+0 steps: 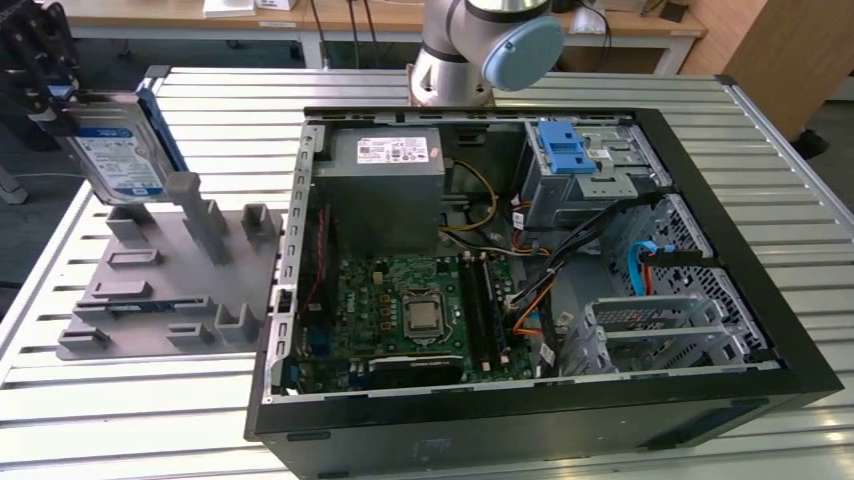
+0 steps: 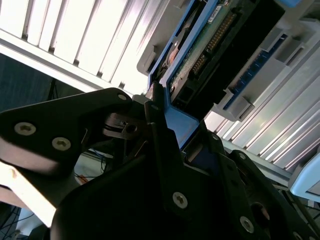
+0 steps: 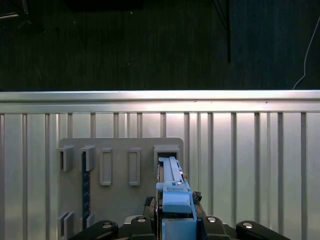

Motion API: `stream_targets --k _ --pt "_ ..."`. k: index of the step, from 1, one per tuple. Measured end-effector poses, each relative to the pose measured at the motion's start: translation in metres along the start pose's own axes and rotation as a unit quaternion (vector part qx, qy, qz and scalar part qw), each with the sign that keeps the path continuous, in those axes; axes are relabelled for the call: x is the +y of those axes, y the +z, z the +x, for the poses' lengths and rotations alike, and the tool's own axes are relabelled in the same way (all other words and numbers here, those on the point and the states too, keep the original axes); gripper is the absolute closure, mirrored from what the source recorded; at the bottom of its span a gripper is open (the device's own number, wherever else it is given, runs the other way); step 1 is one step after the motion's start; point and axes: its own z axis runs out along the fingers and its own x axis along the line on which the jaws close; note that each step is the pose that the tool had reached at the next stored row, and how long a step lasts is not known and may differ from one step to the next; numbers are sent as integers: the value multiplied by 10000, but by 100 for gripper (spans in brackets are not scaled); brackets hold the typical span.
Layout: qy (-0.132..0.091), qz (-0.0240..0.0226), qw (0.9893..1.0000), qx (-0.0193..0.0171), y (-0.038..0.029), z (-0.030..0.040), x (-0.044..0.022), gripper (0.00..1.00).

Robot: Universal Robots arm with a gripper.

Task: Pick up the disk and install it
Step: 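Pick up the disk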

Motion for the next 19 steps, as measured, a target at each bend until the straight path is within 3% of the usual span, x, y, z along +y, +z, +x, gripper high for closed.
stream_targets --k 19 --pt "0 3 10000 -2 -117 1 1 64"
